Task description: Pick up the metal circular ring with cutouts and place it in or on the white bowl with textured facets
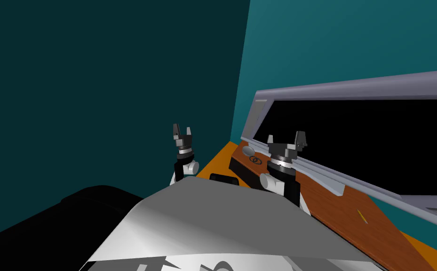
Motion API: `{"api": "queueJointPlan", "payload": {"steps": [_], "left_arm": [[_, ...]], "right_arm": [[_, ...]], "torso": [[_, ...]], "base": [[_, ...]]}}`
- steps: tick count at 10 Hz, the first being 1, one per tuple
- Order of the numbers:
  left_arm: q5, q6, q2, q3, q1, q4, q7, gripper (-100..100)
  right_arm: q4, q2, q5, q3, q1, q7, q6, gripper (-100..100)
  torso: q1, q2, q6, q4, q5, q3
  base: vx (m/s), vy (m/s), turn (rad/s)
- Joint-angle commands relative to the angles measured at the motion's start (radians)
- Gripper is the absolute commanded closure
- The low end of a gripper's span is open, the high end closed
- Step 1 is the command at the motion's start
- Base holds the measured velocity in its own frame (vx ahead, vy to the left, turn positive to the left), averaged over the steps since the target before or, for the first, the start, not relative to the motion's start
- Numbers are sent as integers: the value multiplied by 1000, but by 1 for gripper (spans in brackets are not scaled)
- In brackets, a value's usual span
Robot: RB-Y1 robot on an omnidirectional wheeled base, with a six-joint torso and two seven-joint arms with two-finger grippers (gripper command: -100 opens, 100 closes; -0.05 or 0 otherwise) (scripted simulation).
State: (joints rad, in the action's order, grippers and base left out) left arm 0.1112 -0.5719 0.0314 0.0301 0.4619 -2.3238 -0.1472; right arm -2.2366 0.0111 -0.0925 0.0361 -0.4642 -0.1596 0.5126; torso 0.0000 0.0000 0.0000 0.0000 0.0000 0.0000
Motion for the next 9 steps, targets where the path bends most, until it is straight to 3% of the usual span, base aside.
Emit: {"api": "queueJointPlan", "payload": {"steps": [1, 5, 6, 8, 9], "left_arm": [[0, 0, 0, 0, 0, 0, 0, 0], [0, 0, 0, 0, 0, 0, 0, 0], [0, 0, 0, 0, 0, 0, 0, 0], [0, 0, 0, 0, 0, 0, 0, 0], [0, 0, 0, 0, 0, 0, 0, 0]], "right_arm": [[27, 20, -24, 20, 17, 16, -34, -100], [123, 70, -108, 93, 74, 72, -139, -100], [126, 70, -108, 93, 74, 72, -152, -100], [198, 97, -167, 146, 113, 112, -215, -100], [198, 97, -167, 146, 113, 112, -235, -100]], "torso": [[0, 0, 0, 0, 0, 0], [-4, 5, 0, 1, -1, 3], [-5, 4, 0, 1, -1, 2], [-4, 4, 0, 1, -1, 2], [-5, 5, 0, 1, -1, 3]], "base": [[-40, -19, 87], [-73, -57, 99], [-52, -42, 49], [-73, -56, 119], [-61, -57, 52]]}}
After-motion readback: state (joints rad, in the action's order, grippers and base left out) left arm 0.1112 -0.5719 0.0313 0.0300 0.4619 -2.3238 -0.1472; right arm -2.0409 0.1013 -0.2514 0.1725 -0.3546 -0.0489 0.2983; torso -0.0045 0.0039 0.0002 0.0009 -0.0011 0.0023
